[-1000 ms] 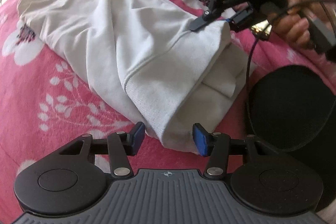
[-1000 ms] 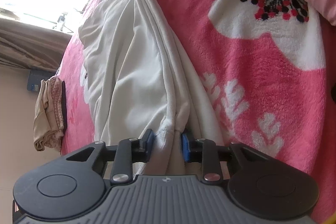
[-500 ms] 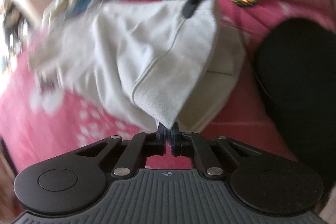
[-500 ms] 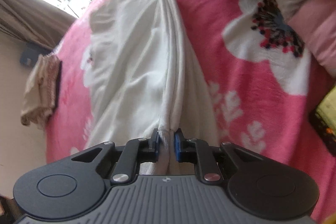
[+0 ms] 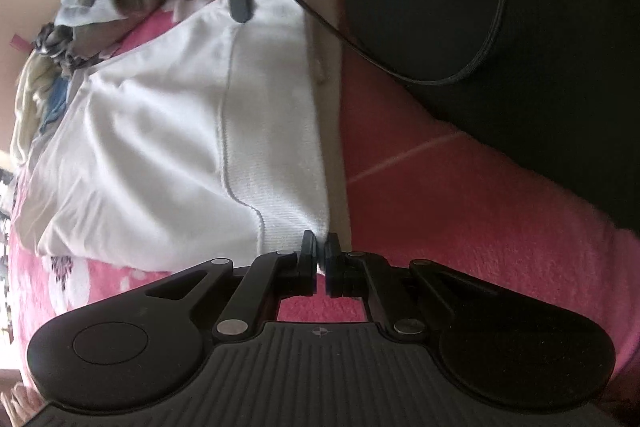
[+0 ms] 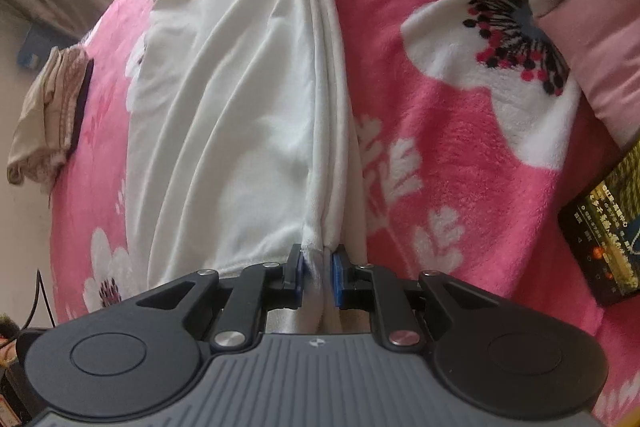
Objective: Fold clothes
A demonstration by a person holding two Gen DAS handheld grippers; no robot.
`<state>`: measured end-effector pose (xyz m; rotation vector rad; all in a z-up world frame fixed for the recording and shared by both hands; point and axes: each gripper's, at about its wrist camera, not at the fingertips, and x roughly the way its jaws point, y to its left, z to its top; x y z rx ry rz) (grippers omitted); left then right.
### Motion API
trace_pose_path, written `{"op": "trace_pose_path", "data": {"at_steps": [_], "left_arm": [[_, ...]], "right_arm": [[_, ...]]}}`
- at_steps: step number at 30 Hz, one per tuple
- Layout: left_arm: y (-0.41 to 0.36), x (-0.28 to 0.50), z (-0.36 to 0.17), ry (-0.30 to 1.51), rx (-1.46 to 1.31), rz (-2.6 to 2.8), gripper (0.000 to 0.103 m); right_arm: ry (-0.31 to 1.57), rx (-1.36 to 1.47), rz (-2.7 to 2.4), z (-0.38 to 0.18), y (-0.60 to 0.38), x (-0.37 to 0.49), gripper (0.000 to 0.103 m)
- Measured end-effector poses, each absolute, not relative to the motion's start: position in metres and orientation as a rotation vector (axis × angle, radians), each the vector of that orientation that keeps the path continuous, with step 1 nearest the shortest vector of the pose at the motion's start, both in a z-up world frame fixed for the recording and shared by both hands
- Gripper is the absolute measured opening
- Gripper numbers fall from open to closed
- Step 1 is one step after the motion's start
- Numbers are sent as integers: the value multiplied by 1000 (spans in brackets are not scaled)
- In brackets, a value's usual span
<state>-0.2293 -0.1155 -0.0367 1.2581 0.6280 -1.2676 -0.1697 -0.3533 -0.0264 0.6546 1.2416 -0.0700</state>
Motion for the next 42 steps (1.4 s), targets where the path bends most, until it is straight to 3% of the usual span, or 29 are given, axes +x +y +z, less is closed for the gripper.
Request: {"op": "trace_pose_path", "data": {"at_steps": [6, 10, 13, 15, 19, 21, 22, 23, 25, 34, 42], "left_arm": [[-110, -225, -36, 606, 1281, -1317, 1], [-109, -225, -44, 610, 1276, -1318, 2], [-107, -222, -47, 619, 1228, -1317, 8], [-101, -217, -43, 646, 1186, -1330, 19], [-84, -200, -25, 728, 1087, -1339, 21], [-77, -193, -14, 734, 1036, -1338, 22], [-74, -189, -9, 725, 1008, -1336, 22], [-72, -186, -4, 713, 977, -1332, 22], [-71, -183, 0, 701, 936, -1312, 23], [-79, -188, -35, 818, 1000, -1284, 23], [-50, -157, 11, 802, 847, -1261, 23]], "right_arm": [[1242, 619, -41, -12, -351, -174, 15], [1288, 586, -84, -30, -348, -175, 19], [1261, 647, -96, -30, -354, -183, 25], [1249, 679, -105, -25, -359, -193, 33], [1246, 698, -78, -19, -360, -212, 38], [1259, 663, -68, -23, -355, -213, 34], [1268, 637, -69, -24, -351, -212, 19], [1276, 613, -71, -26, -348, -211, 11], [1272, 574, -76, -23, -343, -210, 8], [1300, 455, -133, -33, -336, -215, 7], [1188, 470, -107, 12, -342, -228, 13]]}}
